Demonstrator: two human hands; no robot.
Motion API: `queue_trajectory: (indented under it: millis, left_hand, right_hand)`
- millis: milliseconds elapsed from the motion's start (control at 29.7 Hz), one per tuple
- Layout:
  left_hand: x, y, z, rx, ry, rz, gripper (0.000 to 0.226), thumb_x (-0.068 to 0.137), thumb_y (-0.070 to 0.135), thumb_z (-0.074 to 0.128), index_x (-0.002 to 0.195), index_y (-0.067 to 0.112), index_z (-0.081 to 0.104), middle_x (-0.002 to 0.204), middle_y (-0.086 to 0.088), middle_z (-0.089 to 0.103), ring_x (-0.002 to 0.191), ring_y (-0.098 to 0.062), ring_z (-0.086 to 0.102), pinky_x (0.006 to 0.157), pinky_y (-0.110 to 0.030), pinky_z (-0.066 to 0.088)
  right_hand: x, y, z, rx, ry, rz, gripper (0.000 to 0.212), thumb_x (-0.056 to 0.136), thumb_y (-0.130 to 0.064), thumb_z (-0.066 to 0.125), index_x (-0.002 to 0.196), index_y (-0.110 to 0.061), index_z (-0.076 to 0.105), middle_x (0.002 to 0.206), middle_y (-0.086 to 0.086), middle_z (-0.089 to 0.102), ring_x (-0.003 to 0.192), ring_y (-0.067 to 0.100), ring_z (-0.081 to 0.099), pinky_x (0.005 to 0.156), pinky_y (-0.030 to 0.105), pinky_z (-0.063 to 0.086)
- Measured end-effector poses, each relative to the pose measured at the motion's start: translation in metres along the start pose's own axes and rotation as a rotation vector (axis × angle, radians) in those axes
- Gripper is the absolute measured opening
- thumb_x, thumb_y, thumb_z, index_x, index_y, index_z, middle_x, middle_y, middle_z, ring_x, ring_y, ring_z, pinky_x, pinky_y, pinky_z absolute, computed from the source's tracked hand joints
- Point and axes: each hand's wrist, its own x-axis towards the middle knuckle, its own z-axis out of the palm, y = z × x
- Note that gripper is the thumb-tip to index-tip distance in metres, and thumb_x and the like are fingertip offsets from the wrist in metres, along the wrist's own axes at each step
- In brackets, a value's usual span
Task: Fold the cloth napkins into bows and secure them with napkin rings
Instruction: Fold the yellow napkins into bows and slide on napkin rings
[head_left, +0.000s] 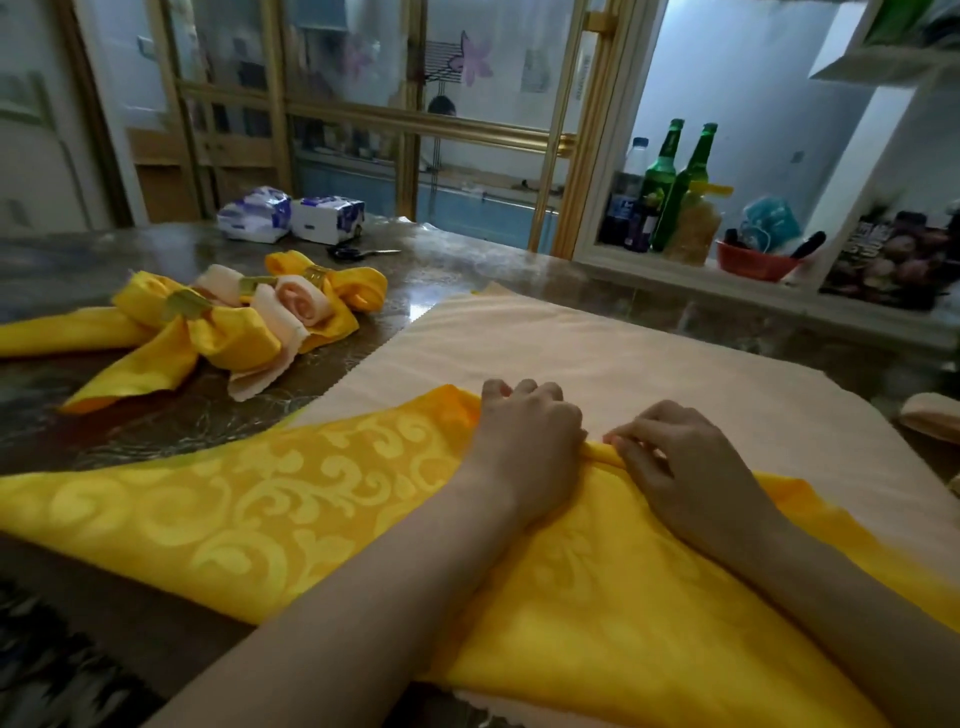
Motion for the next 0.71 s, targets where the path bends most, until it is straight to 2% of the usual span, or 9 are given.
queue_trajectory:
  millis: [169, 337, 404, 506, 607, 708]
  left_hand:
    - [-0.005, -0.005, -0.002, -0.123, -0.003, -0.031, 0.028, 0.092, 0.022, 0.044, 0.111, 0.021, 0.065, 0.12, 0.0, 0.056, 0.115, -0.02, 0.046, 0.099, -0.037, 0.026]
    - [-0.006, -0.007, -0.004, -0.179, 0.008, -0.07, 0.023, 0.092, 0.024, 0.049, 0.109, 0.023, 0.065, 0.118, 0.0, 0.058, 0.114, -0.02, 0.048, 0.098, -0.035, 0.028]
    - [-0.008, -0.001, -0.003, -0.175, -0.008, -0.044, 0.022, 0.092, 0.024, 0.05, 0.108, 0.022, 0.065, 0.117, 0.0, 0.059, 0.113, -0.02, 0.049, 0.097, -0.034, 0.028]
    - [-0.008, -0.002, -0.005, -0.165, -0.006, -0.046, 0.021, 0.093, 0.025, 0.05, 0.109, 0.022, 0.064, 0.116, 0.0, 0.06, 0.114, -0.02, 0.049, 0.096, -0.032, 0.028]
    - [-0.005, -0.003, -0.005, -0.179, -0.004, -0.04, 0.024, 0.094, 0.025, 0.05, 0.113, 0.022, 0.065, 0.119, -0.001, 0.059, 0.115, -0.021, 0.05, 0.098, -0.034, 0.031]
    - [-0.005, -0.003, -0.004, -0.174, -0.045, -0.046, 0.027, 0.094, 0.023, 0.047, 0.115, 0.024, 0.065, 0.121, -0.001, 0.056, 0.115, -0.021, 0.048, 0.098, -0.037, 0.032]
  right_hand:
    - [0.001, -0.002, -0.011, 0.022, -0.131, -0.024, 0.024, 0.095, -0.02, 0.052, 0.112, -0.018, 0.068, 0.108, 0.001, 0.057, 0.101, 0.016, 0.05, 0.093, 0.034, 0.043]
    - [0.006, 0.004, -0.023, 0.058, -0.227, 0.073, 0.019, 0.09, -0.03, 0.06, 0.106, -0.022, 0.068, 0.101, -0.003, 0.055, 0.091, 0.009, 0.051, 0.08, 0.021, 0.041]
    - [-0.002, 0.011, -0.027, 0.088, -0.229, 0.108, 0.018, 0.089, -0.031, 0.061, 0.104, -0.023, 0.068, 0.097, -0.006, 0.055, 0.09, 0.008, 0.051, 0.081, 0.022, 0.044]
    - [-0.001, 0.011, -0.022, 0.066, -0.184, 0.078, 0.016, 0.089, -0.03, 0.06, 0.1, -0.019, 0.067, 0.094, -0.004, 0.055, 0.093, 0.015, 0.052, 0.089, 0.033, 0.045]
    - [0.001, 0.009, -0.017, 0.007, -0.144, 0.061, 0.017, 0.092, -0.027, 0.055, 0.102, -0.016, 0.065, 0.102, 0.005, 0.058, 0.103, 0.023, 0.052, 0.094, 0.04, 0.041]
    - [0.0, 0.01, -0.016, 0.028, -0.143, 0.076, 0.019, 0.094, -0.028, 0.054, 0.104, -0.016, 0.064, 0.107, 0.006, 0.057, 0.102, 0.022, 0.051, 0.094, 0.039, 0.042]
